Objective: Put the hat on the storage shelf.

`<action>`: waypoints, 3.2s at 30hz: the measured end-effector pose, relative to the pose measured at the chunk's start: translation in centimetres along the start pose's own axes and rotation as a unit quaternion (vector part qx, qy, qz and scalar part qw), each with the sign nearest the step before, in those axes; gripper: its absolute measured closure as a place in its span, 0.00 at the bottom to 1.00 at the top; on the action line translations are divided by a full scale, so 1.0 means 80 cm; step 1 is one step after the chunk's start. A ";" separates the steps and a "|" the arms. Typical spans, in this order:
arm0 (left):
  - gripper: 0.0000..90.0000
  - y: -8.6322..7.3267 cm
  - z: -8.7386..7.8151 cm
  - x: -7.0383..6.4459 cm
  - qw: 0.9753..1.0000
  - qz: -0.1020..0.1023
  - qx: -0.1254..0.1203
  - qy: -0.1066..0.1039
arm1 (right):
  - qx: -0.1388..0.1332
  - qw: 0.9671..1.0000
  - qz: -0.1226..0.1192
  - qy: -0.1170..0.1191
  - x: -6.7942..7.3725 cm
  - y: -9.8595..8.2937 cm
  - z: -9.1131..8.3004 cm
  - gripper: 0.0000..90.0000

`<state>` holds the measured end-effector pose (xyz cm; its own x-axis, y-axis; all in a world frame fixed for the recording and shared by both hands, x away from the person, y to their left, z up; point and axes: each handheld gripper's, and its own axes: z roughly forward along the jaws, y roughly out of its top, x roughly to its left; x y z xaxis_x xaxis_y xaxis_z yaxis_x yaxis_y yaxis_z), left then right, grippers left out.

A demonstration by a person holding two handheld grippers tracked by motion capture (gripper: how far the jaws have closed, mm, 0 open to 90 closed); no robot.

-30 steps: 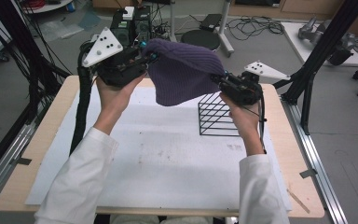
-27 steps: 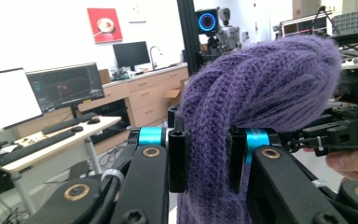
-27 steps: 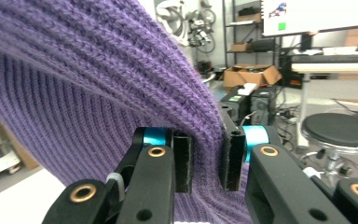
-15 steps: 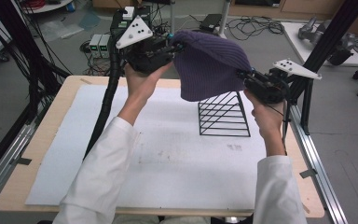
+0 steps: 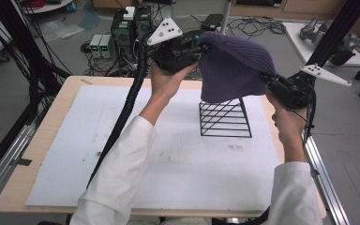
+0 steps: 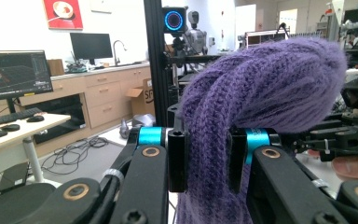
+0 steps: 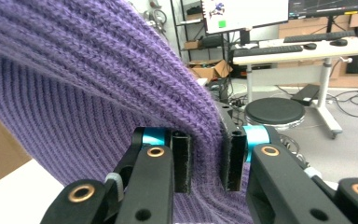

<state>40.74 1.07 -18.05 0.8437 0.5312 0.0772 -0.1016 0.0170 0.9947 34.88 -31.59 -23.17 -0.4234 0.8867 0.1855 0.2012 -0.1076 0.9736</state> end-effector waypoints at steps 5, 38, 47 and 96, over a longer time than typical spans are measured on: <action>0.86 -0.003 0.009 -0.006 1.000 0.007 0.006 -0.001 | 0.001 1.000 0.001 -0.005 -0.009 -0.007 -0.006 0.87; 0.85 -0.078 0.029 -0.012 0.997 -0.010 0.073 -0.012 | 0.071 0.996 0.047 -0.026 -0.039 -0.091 0.016 0.87; 0.85 -0.095 0.033 -0.017 0.996 -0.017 0.087 -0.013 | 0.080 0.995 0.053 -0.037 -0.044 -0.107 0.016 0.87; 0.85 -0.179 0.040 -0.029 0.987 -0.050 0.154 -0.006 | 0.177 0.978 0.051 -0.101 -0.060 -0.173 0.046 0.85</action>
<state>41.89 -3.11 -32.26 0.8481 0.5293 -0.0226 0.1452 -0.1912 0.9707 37.40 -32.73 -38.00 -0.2085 0.9541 0.2150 0.5419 -0.0703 0.8375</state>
